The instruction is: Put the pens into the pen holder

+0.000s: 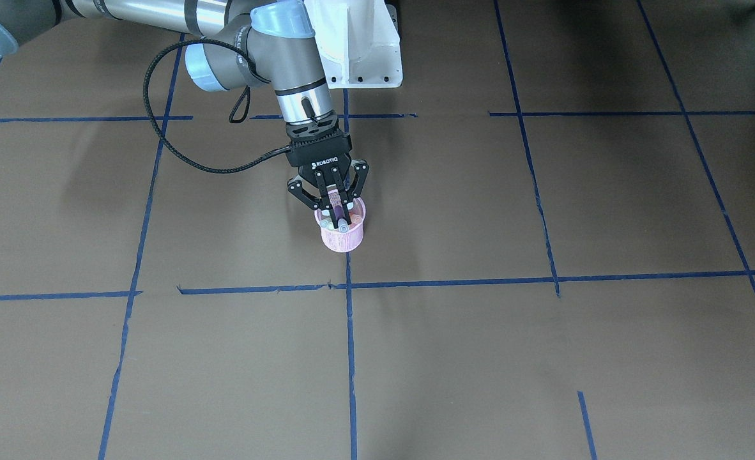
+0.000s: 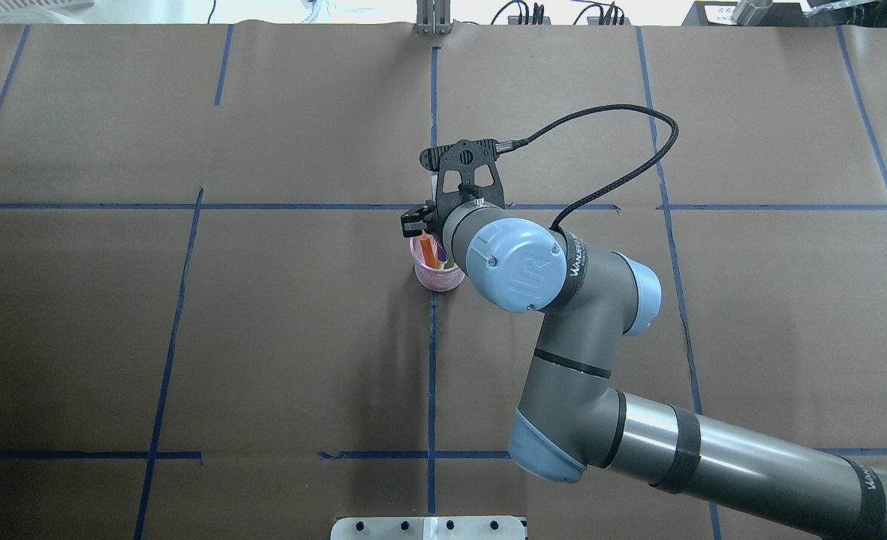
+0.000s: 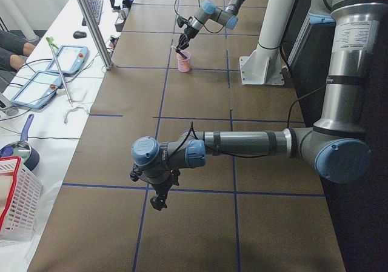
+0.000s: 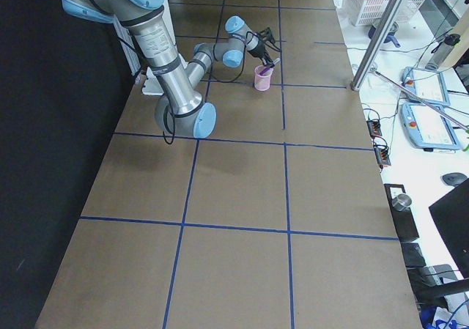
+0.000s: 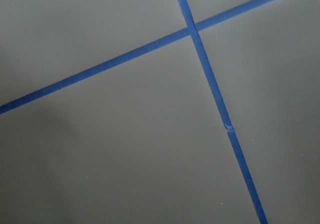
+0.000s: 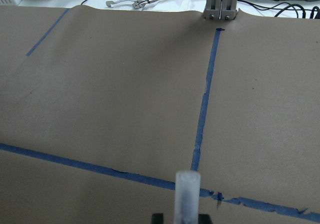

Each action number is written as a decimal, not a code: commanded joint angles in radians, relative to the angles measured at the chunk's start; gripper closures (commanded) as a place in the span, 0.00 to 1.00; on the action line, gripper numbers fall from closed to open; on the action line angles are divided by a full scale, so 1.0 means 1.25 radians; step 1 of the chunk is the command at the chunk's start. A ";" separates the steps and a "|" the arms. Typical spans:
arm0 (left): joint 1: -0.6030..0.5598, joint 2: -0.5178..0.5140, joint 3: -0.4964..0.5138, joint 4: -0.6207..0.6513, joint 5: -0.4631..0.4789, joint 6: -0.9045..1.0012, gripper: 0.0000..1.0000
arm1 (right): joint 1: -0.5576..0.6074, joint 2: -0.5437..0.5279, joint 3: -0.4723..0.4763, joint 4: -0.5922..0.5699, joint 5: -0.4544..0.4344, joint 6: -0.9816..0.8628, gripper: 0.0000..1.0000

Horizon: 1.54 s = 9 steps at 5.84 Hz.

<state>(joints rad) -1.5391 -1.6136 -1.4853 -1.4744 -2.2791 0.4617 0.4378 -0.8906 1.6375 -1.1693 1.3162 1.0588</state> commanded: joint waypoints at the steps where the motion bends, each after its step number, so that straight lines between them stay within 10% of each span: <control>1: 0.000 0.001 -0.001 0.000 0.001 0.000 0.00 | 0.001 0.002 0.044 -0.015 0.007 -0.001 0.00; 2: 0.000 0.000 -0.001 0.000 0.001 0.000 0.00 | 0.013 0.009 0.099 -0.095 0.049 -0.003 0.00; 6: -0.001 0.004 -0.009 0.001 0.001 0.001 0.00 | 0.388 0.000 0.186 -0.431 0.648 -0.132 0.00; 9: -0.002 0.006 -0.014 0.005 0.001 0.001 0.00 | 0.622 -0.212 0.168 -0.595 0.762 -0.661 0.00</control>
<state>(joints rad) -1.5412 -1.6073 -1.5006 -1.4686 -2.2790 0.4633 1.1180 -1.0450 1.8582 -1.8857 2.2428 0.4649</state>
